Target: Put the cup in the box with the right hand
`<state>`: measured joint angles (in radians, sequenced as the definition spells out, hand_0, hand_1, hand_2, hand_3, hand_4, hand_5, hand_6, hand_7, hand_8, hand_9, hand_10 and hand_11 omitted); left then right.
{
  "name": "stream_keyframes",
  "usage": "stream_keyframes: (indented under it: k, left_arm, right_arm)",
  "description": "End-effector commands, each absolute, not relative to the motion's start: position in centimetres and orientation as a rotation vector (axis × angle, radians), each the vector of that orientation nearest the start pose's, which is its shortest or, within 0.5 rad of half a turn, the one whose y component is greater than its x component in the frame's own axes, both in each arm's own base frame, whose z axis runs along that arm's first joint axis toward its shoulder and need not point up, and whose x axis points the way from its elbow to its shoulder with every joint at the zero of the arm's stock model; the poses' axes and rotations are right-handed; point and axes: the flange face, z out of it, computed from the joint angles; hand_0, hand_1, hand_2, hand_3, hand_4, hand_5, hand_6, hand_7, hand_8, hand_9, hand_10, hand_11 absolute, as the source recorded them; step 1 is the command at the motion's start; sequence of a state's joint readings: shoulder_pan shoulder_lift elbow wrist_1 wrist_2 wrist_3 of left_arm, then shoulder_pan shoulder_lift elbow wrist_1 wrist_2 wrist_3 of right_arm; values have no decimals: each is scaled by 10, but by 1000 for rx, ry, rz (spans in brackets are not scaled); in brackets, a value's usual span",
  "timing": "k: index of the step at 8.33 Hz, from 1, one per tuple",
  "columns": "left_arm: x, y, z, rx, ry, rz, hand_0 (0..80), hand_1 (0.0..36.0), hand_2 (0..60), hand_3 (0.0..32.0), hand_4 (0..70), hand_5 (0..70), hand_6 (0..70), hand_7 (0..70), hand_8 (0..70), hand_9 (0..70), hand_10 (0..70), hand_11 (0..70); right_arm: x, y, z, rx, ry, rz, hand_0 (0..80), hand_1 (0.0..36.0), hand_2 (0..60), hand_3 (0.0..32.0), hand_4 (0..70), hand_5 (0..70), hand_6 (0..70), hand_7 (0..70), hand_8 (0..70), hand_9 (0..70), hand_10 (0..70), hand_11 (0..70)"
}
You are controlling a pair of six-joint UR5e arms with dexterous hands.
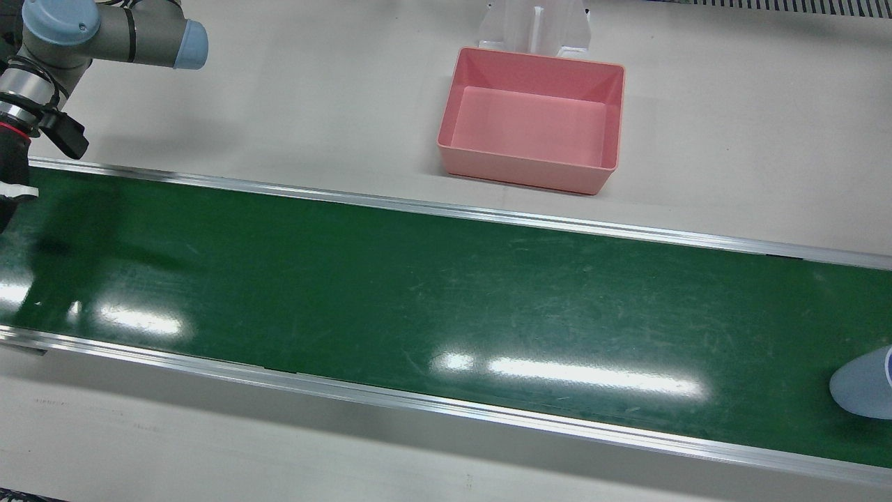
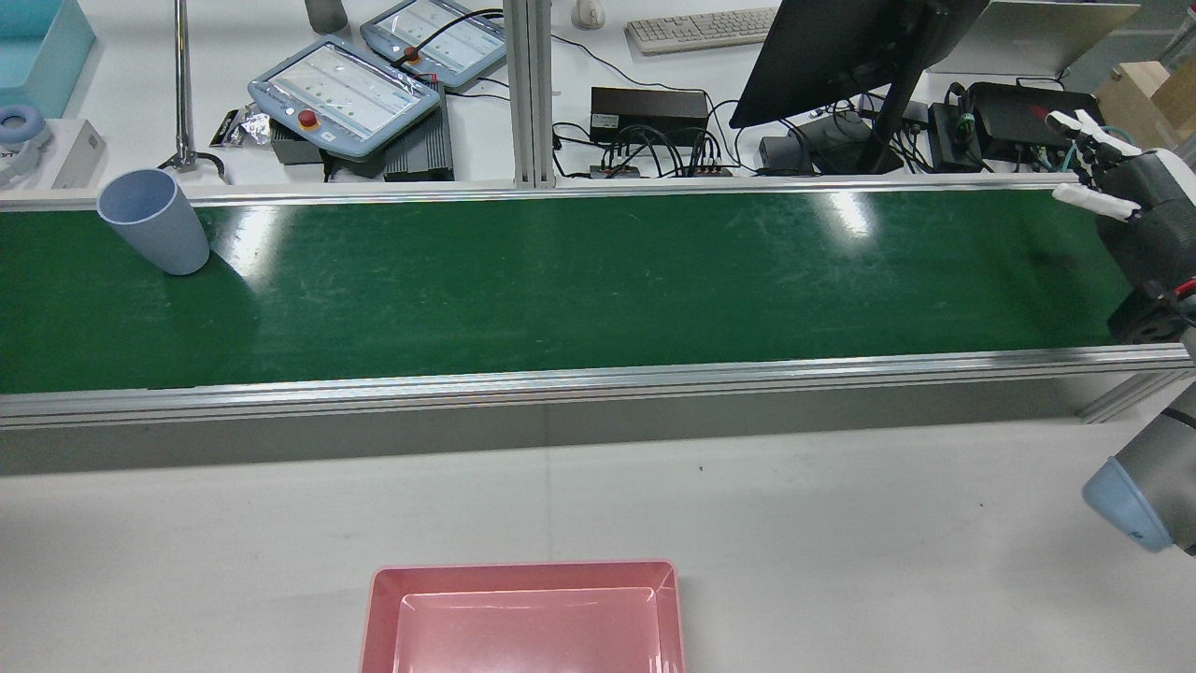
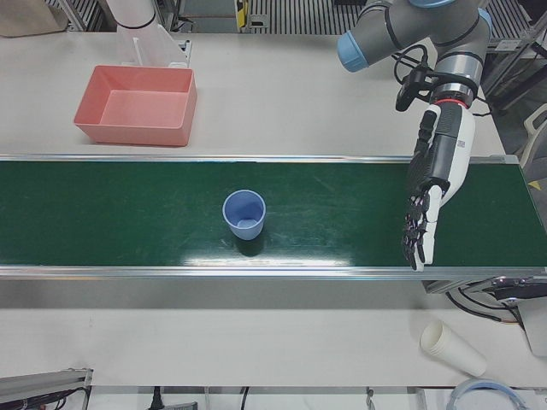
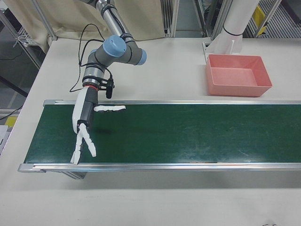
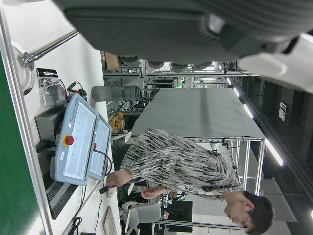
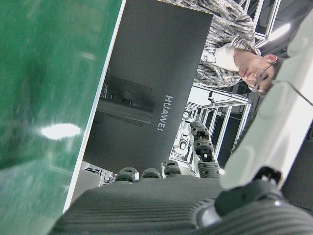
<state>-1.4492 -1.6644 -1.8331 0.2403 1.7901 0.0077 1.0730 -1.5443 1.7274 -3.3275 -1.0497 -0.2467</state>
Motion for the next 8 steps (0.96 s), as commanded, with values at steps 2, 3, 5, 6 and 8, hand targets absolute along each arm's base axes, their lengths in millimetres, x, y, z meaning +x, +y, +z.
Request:
stream_keyframes:
  k: [2, 3, 5, 6, 8]
  left_arm:
    - [-48, -525, 537, -338, 2149, -1907, 0, 0, 0, 0, 0, 0, 0, 0, 0, 0, 0, 0]
    - [-48, -525, 537, -336, 2147, -1908, 0, 0, 0, 0, 0, 0, 0, 0, 0, 0, 0, 0]
    - [-48, -525, 537, -336, 2147, -1908, 0, 0, 0, 0, 0, 0, 0, 0, 0, 0, 0, 0]
    - [-48, -525, 537, -338, 2147, -1908, 0, 0, 0, 0, 0, 0, 0, 0, 0, 0, 0, 0]
    - [-48, -525, 538, -335, 2146, -1910, 0, 0, 0, 0, 0, 0, 0, 0, 0, 0, 0, 0]
  right_arm:
    - [-86, -514, 632, -304, 2314, -2382, 408, 91, 30, 0, 0, 31, 28, 59, 1, 5, 17, 36]
    - [-88, -518, 628, -301, 2319, -2374, 402, 83, 22, 0, 0, 30, 28, 62, 6, 6, 13, 30]
    - [-95, -518, 624, -283, 2334, -2369, 387, 74, 25, 0, 0, 28, 27, 61, 12, 7, 7, 20]
    - [-97, -517, 624, -279, 2337, -2369, 392, 76, 17, 0, 0, 28, 26, 55, 12, 6, 7, 19]
    - [-100, -517, 622, -266, 2348, -2359, 387, 75, 16, 0, 0, 30, 24, 43, 10, 5, 10, 25]
